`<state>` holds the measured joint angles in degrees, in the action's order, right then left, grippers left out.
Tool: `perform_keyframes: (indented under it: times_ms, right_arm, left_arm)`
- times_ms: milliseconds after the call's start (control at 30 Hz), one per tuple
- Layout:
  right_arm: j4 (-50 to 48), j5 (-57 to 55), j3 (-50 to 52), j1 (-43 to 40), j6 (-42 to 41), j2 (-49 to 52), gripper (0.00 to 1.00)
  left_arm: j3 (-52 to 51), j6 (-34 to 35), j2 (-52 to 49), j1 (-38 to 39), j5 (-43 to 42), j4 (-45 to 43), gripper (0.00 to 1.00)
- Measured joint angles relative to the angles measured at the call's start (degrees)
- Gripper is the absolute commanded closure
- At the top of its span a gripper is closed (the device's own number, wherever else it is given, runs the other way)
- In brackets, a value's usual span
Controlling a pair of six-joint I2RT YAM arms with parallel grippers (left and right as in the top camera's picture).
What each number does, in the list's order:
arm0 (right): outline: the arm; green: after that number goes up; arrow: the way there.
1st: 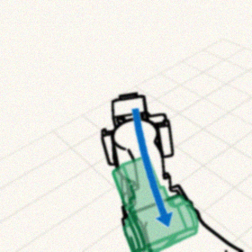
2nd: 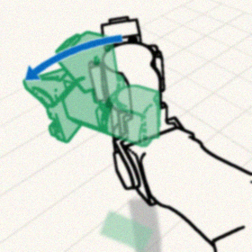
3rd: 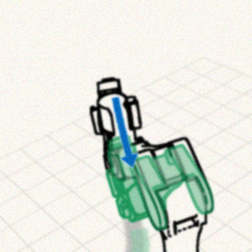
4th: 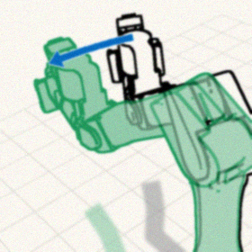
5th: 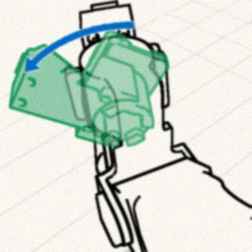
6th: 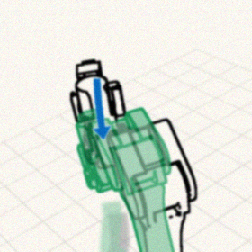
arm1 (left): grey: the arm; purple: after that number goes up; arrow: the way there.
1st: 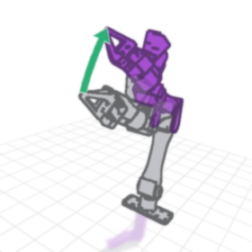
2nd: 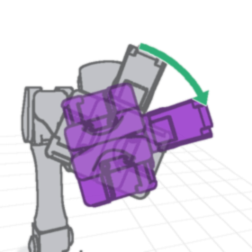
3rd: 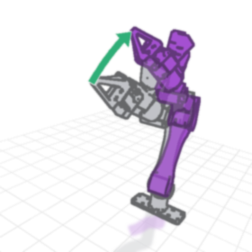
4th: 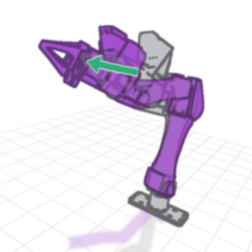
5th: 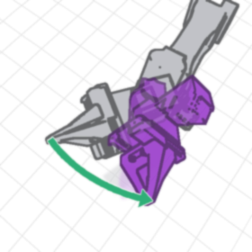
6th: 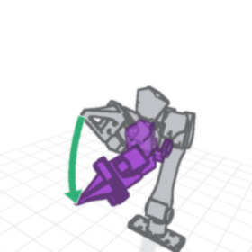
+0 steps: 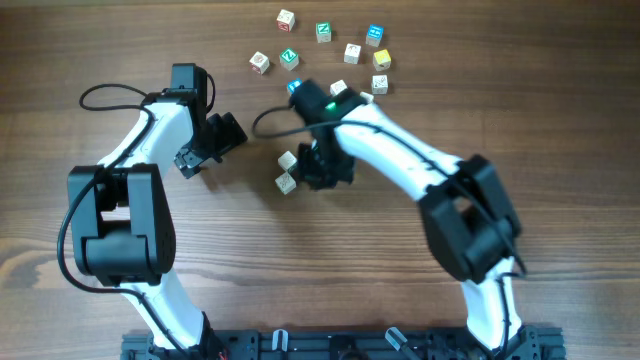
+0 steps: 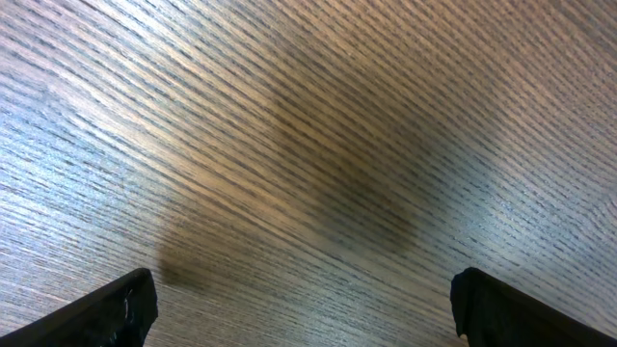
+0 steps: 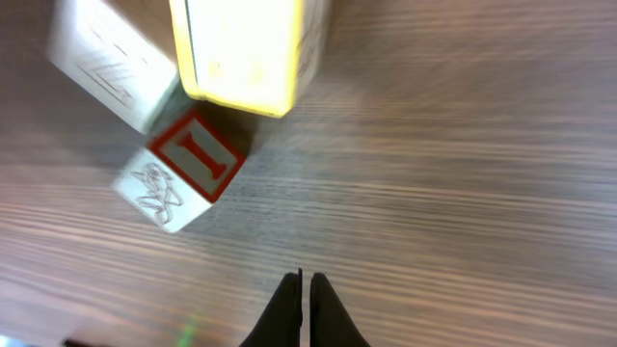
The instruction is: Form a circle
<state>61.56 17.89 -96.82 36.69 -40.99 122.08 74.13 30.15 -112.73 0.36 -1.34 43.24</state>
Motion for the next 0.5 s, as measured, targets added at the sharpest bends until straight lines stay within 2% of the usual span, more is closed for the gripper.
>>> perform_keyframes:
  times_ms: [100,167,233,267,333,367,500]
  right_arm:
    - [3.78,-0.37,-2.08,-4.48,2.40,-3.93,0.96]
    - [10.54,-1.05,-10.05,-7.58,4.83,-4.22,0.96]
    - [14.43,-4.92,-20.26,-10.82,6.62,-4.92,0.85]
    - [14.10,-6.97,-22.56,-11.87,7.04,-5.62,0.65]
    - [11.56,-11.23,-24.09,-12.96,7.72,-6.60,0.44]
    - [10.27,-13.11,-24.22,-13.09,7.96,-6.60,0.40]
    - [4.70,-18.97,-24.20,-13.05,8.31,-4.04,0.36]
  left_arm:
    - [0.00,0.00,0.00,0.00,0.00,0.00,0.00]
    - [0.00,0.00,0.00,0.00,0.00,0.00,0.00]
    - [0.00,0.00,0.00,0.00,0.00,-0.02,0.00]
    - [0.00,0.00,0.00,0.00,0.00,0.00,0.00]
    - [0.00,0.00,0.00,0.00,0.00,0.00,0.00]
    - [0.00,0.00,0.00,0.00,0.00,0.00,0.00]
    - [0.00,0.00,0.00,0.00,0.00,0.02,0.00]
